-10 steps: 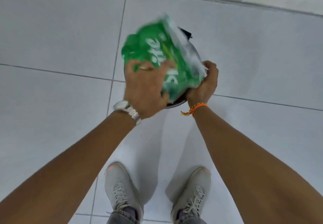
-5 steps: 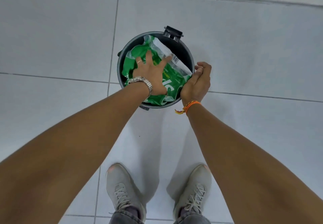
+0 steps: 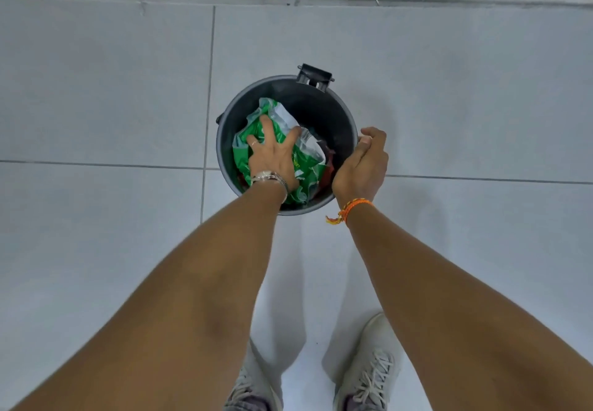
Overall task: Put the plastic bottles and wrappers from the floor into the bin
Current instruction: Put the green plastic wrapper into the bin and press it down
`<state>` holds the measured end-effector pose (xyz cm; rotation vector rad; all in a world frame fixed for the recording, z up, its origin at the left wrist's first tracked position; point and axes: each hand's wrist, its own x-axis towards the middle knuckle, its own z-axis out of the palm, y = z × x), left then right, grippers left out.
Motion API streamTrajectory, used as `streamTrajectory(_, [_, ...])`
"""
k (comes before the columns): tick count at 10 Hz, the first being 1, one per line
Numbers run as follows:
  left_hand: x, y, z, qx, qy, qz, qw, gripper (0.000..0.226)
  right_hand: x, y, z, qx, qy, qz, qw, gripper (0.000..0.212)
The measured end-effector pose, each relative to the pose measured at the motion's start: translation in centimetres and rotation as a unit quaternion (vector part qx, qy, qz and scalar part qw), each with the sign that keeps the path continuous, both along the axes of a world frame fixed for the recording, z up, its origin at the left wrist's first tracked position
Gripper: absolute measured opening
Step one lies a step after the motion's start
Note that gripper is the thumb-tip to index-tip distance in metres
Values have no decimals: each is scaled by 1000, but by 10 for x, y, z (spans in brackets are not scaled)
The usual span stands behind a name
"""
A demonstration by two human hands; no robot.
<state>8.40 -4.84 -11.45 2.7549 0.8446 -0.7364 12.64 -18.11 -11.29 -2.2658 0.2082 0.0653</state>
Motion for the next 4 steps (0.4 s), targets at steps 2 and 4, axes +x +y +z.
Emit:
streamTrajectory(2, [-4,10,7,-68,-4,4,998,108,2,-2,15,-58,20,43,997,29])
streamTrajectory(4, [-11,30,64,-132,-32,-8,991,83,20,-4,79,-42,49,32,997,26])
